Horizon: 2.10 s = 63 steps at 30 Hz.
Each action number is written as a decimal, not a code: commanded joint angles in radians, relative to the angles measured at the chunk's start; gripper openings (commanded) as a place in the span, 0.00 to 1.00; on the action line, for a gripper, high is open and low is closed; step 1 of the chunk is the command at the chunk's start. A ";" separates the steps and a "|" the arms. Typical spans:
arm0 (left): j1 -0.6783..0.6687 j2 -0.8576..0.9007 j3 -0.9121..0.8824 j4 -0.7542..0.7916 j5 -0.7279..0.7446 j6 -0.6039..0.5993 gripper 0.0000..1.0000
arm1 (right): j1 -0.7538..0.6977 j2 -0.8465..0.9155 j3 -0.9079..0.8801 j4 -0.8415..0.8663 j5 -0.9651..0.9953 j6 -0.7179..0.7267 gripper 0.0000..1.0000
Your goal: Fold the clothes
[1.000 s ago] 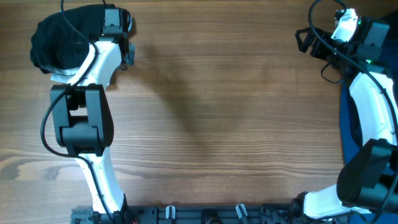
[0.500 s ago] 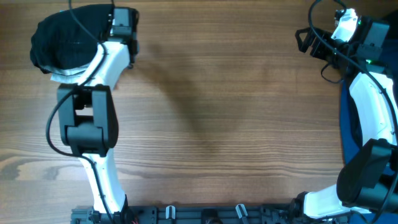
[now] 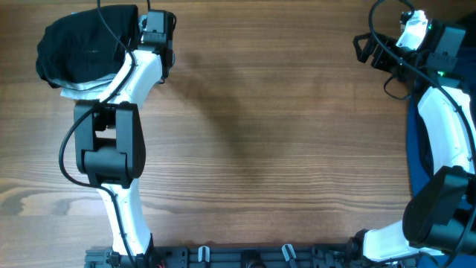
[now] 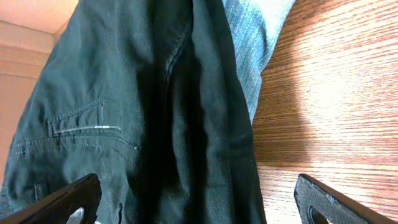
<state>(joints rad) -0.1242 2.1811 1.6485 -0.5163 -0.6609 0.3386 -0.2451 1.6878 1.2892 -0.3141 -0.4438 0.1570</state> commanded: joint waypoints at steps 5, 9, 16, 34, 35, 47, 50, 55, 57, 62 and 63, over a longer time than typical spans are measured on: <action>0.006 0.089 -0.009 -0.010 -0.068 0.021 1.00 | 0.002 0.012 -0.005 0.003 0.007 0.002 1.00; 0.006 0.089 -0.008 0.011 -0.139 0.013 0.95 | 0.002 0.012 -0.005 0.003 0.007 0.003 1.00; -0.001 0.074 -0.008 0.056 -0.227 -0.026 0.50 | 0.002 0.012 -0.005 0.003 0.007 0.002 1.00; -0.023 -0.044 -0.008 -0.206 -0.072 -0.303 0.04 | 0.002 0.012 -0.005 0.003 0.007 0.003 1.00; -0.023 -0.052 -0.008 -0.196 -0.072 -0.303 0.04 | 0.002 0.012 -0.005 0.003 0.007 0.003 1.00; 0.004 -0.192 -0.008 -0.362 0.171 -0.324 0.04 | 0.002 0.012 -0.005 0.003 0.007 0.003 1.00; 0.005 -0.184 -0.017 -0.402 0.211 -0.324 0.15 | 0.002 0.012 -0.005 0.003 0.007 0.002 1.00; 0.005 -0.214 0.002 -0.472 0.360 -0.287 0.87 | 0.002 0.012 -0.005 0.003 0.007 0.003 1.00; 0.014 -0.295 0.093 -0.509 0.439 -0.311 0.93 | 0.002 0.012 -0.005 0.003 0.007 0.003 1.00; 0.128 -0.373 0.122 -0.325 0.583 -0.490 0.08 | 0.002 0.012 -0.005 0.003 0.007 0.003 1.00; 0.154 -0.357 0.122 -0.308 0.637 -0.512 0.09 | 0.002 0.012 -0.005 0.003 0.007 0.002 1.00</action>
<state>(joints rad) -0.0471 1.7916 1.7699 -0.8577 -0.1474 -0.0502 -0.2451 1.6878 1.2892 -0.3141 -0.4438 0.1570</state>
